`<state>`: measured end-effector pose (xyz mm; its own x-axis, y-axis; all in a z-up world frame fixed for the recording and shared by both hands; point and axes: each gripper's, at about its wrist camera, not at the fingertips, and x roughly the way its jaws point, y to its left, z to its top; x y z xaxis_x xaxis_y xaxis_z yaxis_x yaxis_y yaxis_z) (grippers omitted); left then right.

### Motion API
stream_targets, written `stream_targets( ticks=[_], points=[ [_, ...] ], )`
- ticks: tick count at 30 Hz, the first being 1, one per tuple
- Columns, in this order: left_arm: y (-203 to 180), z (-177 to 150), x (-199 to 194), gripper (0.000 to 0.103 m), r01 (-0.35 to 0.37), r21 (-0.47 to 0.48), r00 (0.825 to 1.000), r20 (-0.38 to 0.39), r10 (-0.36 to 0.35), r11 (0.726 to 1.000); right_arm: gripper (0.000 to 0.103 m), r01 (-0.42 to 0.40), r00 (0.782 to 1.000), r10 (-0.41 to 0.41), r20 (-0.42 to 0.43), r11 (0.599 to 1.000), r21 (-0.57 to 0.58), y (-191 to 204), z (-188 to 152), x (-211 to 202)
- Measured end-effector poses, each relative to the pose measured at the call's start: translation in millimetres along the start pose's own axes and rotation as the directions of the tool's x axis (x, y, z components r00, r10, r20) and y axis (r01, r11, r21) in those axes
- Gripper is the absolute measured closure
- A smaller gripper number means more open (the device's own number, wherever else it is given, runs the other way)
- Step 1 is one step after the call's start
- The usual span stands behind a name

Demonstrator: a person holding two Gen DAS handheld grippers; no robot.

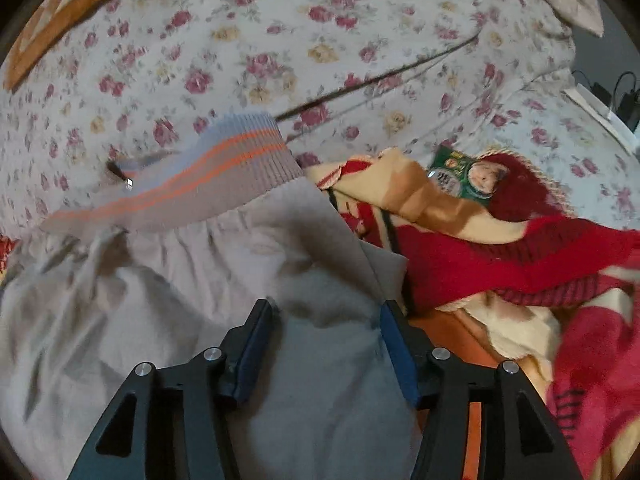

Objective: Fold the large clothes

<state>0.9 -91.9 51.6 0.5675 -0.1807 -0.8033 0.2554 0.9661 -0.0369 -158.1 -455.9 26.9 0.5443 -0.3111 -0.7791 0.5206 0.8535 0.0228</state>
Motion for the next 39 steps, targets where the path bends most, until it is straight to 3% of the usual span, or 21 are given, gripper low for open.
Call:
stream_targets(
  ticks=[3, 5, 8, 12, 16, 19, 27, 29, 32, 35, 39],
  points=[
    [8, 3, -11, 0.027, 0.01, -0.027, 1.0, -0.024, -0.01, 1.0, 0.048, -0.05, 0.999, 0.05, 0.016, 0.999, -0.017, -3, -8, -30],
    [13, 3, -22, 0.027, 0.027, -0.041, 1.0, -0.016, -0.027, 0.999, 0.036, -0.084, 0.996, 0.085, 0.04, 0.996, -0.036, 2, -17, -51],
    [17, 1, -34, 0.027, 0.043, -0.027, 0.999, 0.002, -0.043, 0.999, 0.034, -0.093, 0.993, 0.097, 0.07, 0.994, -0.06, -1, -38, -73],
    [25, -15, -21, 0.026, -0.065, 0.029, 0.992, -0.109, 0.068, 0.997, 0.033, -0.061, 0.998, 0.06, -0.019, 0.996, -0.059, -6, -58, -51],
    [45, -27, -25, 0.026, -0.02, -0.047, 0.985, -0.172, 0.012, 0.999, 0.033, -0.077, 0.997, 0.076, -0.026, 0.997, -0.028, -13, -56, -64],
    [47, -28, -45, 0.026, -0.012, -0.072, 0.989, -0.15, 0.001, 0.997, 0.033, -0.076, 0.997, 0.078, 0.022, 0.995, -0.058, -2, -55, -86],
    [30, -45, -67, 0.026, 0.013, -0.012, 0.997, -0.08, -0.014, 1.0, 0.033, -0.295, 0.953, 0.302, 0.018, 0.94, -0.171, 81, -52, -102],
    [30, -45, -62, 0.026, 0.01, -0.004, 0.997, -0.075, -0.011, 1.0, 0.033, -0.284, 0.956, 0.294, 0.016, 0.934, -0.218, 101, -57, -96],
    [27, -47, -54, 0.026, 0.008, 0.02, 0.997, -0.079, -0.006, 1.0, 0.033, -0.194, 0.977, 0.211, 0.033, 0.942, -0.275, 118, -70, -81],
    [22, -47, -49, 0.026, -0.005, 0.041, 0.997, -0.082, 0.008, 0.999, 0.033, -0.145, 0.988, 0.152, -0.004, 0.933, -0.329, 122, -90, -58],
    [18, -46, -52, 0.026, -0.011, 0.059, 0.998, -0.062, 0.015, 0.998, 0.033, -0.12, 0.991, 0.134, 0.013, 0.927, -0.355, 124, -90, -71]
  ],
)
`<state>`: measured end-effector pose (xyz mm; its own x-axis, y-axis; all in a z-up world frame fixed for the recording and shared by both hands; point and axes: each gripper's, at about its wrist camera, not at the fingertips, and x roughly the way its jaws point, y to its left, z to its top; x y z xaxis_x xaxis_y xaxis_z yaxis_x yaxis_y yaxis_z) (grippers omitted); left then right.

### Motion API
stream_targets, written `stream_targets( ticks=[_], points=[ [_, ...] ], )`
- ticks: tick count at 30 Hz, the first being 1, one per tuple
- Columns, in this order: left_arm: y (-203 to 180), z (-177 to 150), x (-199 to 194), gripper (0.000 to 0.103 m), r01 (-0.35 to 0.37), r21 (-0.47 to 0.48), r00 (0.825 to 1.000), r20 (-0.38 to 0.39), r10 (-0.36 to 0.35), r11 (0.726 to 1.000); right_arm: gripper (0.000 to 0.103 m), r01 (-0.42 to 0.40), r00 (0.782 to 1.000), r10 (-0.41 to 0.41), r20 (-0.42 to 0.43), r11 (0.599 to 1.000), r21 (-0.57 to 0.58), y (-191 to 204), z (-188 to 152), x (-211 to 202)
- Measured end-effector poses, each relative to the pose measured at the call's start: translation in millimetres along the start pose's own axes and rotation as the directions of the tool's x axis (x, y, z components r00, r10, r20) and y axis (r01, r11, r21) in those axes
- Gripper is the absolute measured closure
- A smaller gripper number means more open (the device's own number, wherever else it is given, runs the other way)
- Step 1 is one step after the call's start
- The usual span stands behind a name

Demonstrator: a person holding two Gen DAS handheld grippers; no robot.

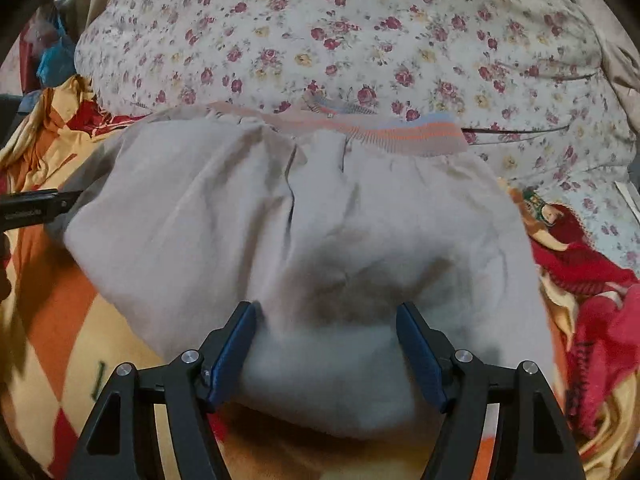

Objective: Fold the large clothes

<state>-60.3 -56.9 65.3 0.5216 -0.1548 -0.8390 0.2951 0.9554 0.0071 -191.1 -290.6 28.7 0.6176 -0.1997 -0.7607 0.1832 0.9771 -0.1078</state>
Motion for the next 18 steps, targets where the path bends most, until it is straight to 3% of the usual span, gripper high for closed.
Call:
stream_targets(
  ticks=[6, 18],
  points=[
    [0, 2, -6, 0.026, 0.011, -0.019, 1.0, 0.022, -0.011, 1.0, 0.033, -0.072, 0.996, 0.068, 0.058, 0.995, 0.075, -3, 12, -18],
    [-16, 6, 0, 0.026, 0.034, 0.019, 0.999, 0.039, -0.035, 0.999, 0.033, -0.081, 0.996, 0.074, 0.049, 0.983, 0.165, 3, 39, 14]
  ],
)
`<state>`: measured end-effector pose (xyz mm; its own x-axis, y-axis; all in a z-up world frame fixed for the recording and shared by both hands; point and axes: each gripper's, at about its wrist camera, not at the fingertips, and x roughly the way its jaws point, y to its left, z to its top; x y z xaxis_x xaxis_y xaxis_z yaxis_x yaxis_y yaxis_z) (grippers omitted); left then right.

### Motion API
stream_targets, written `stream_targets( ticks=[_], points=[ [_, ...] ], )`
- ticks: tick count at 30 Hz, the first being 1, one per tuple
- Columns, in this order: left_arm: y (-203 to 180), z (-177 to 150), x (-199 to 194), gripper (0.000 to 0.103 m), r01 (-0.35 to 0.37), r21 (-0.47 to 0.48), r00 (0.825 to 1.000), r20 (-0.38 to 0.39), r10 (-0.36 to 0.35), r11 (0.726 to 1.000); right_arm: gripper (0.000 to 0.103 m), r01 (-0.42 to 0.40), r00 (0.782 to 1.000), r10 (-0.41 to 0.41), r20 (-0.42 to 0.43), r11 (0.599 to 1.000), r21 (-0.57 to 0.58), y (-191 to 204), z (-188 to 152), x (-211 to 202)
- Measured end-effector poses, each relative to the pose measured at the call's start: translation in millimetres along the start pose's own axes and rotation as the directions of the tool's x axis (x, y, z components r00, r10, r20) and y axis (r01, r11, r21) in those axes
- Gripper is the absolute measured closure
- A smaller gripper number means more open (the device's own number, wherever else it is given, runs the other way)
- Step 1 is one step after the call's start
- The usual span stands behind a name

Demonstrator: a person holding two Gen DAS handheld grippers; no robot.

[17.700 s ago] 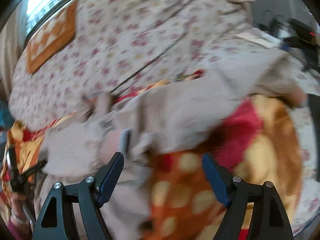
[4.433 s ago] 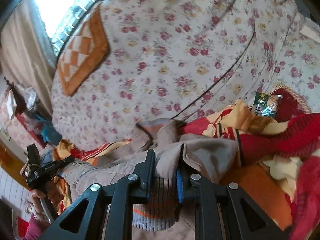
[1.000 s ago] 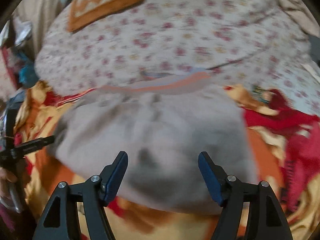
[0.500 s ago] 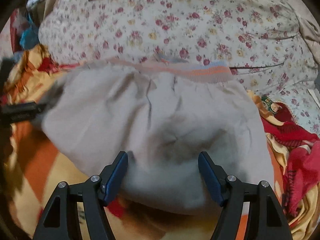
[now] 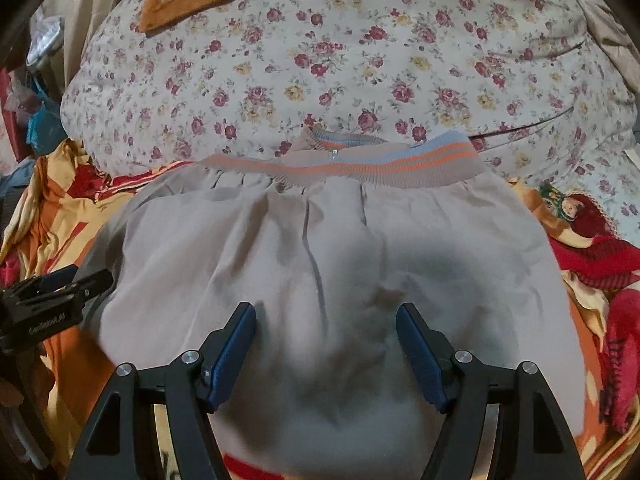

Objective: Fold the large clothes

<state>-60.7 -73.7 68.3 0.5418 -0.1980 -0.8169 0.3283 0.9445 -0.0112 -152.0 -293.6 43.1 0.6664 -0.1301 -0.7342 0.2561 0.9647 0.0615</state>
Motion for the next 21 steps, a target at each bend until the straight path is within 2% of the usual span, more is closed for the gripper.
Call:
stream_targets(
  ticks=[6, 11, 21],
  points=[
    [-6, -1, 16, 0.026, 0.001, 0.022, 0.999, -0.036, 0.0, 1.0, 0.028, 0.004, 0.999, -0.004, -0.052, 1.0, 0.014, -3, -7, 27],
    [-1, -1, 23, 0.026, 0.025, -0.015, 0.998, -0.063, -0.026, 1.0, 0.025, 0.016, 0.999, -0.016, -0.047, 1.0, -0.016, -2, -10, 30],
    [1, -2, 29, 0.022, 0.033, -0.029, 0.996, -0.087, -0.035, 0.999, 0.023, -0.022, 0.996, 0.021, -0.089, 1.0, -0.015, -8, -7, 29]
  ],
)
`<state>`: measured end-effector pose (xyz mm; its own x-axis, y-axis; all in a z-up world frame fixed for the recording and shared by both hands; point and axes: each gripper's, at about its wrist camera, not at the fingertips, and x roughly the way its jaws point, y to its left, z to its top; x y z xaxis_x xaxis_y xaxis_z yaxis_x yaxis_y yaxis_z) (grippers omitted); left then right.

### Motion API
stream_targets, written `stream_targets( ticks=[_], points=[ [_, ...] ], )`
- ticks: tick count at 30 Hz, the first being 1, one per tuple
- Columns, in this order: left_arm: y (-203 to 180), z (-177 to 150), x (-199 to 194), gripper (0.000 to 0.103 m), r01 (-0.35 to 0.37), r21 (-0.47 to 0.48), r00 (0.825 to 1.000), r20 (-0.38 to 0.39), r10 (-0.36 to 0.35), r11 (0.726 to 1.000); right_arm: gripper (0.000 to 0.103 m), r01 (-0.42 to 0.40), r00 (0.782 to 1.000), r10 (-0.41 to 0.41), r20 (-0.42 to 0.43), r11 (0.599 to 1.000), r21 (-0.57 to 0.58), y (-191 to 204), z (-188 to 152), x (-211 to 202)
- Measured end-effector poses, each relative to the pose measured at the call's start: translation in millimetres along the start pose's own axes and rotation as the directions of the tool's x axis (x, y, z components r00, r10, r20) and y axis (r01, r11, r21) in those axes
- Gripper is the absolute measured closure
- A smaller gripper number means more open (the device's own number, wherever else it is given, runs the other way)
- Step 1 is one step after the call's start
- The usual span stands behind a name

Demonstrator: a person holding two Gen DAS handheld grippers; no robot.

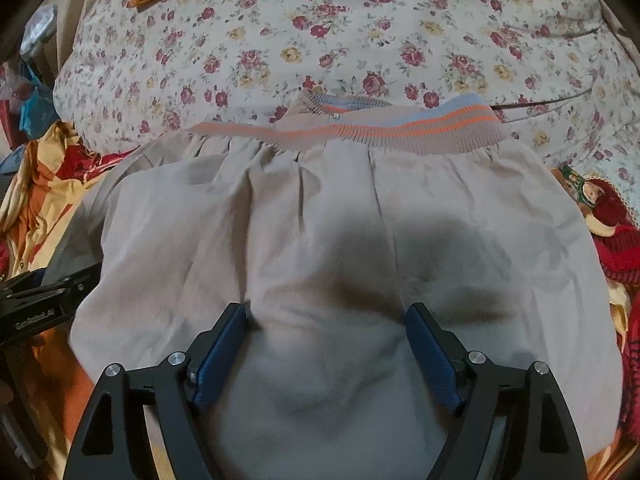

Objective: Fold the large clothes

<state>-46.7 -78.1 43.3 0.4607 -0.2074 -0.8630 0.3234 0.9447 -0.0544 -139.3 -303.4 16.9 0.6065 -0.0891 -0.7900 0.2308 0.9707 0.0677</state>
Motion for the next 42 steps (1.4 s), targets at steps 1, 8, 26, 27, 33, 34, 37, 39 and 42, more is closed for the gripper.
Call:
stream_targets(
  ticks=[1, 8, 26, 27, 33, 34, 37, 39, 42],
  points=[
    [1, 0, 1, 0.022, 0.002, -0.001, 1.0, -0.003, -0.002, 1.0, 0.023, 0.001, 1.0, -0.001, -0.01, 1.0, 0.005, -1, 0, -6],
    [2, -1, 2, 0.021, 0.019, -0.004, 1.0, -0.013, -0.019, 1.0, 0.023, 0.148, 0.984, -0.146, 0.1, 0.989, -0.004, -41, -21, -68],
    [44, 19, -3, 0.021, 0.222, -0.16, 0.974, -0.002, -0.225, 0.962, 0.017, -0.049, 0.975, 0.005, 0.221, 0.98, 0.193, -98, -48, -85],
    [46, 21, -1, 0.021, 0.215, -0.168, 0.976, -0.002, -0.219, 0.962, 0.017, -0.067, 0.974, 0.022, 0.224, 0.978, 0.196, -97, -47, -83],
    [53, 31, 4, 0.021, 0.236, -0.19, 0.971, 0.012, -0.239, 0.953, 0.017, -0.079, 0.976, 0.041, 0.213, 0.981, 0.175, -82, -47, -68],
    [52, 31, 5, 0.021, 0.233, -0.182, 0.972, 0.009, -0.235, 0.955, 0.017, -0.084, 0.975, 0.045, 0.22, 0.982, 0.168, -81, -47, -67],
    [47, 32, 7, 0.021, 0.211, -0.156, 0.977, 0.002, -0.214, 0.965, 0.017, -0.083, 0.974, 0.046, 0.222, 0.984, 0.159, -78, -45, -67],
    [45, 32, 8, 0.021, 0.21, -0.158, 0.977, -0.002, -0.213, 0.965, 0.017, -0.086, 0.973, 0.052, 0.223, 0.986, 0.144, -73, -40, -69],
    [45, 32, 9, 0.021, 0.206, -0.161, 0.978, -0.003, -0.209, 0.965, 0.017, -0.061, 0.975, 0.041, 0.218, 0.995, 0.084, -60, -25, -72]
  ],
)
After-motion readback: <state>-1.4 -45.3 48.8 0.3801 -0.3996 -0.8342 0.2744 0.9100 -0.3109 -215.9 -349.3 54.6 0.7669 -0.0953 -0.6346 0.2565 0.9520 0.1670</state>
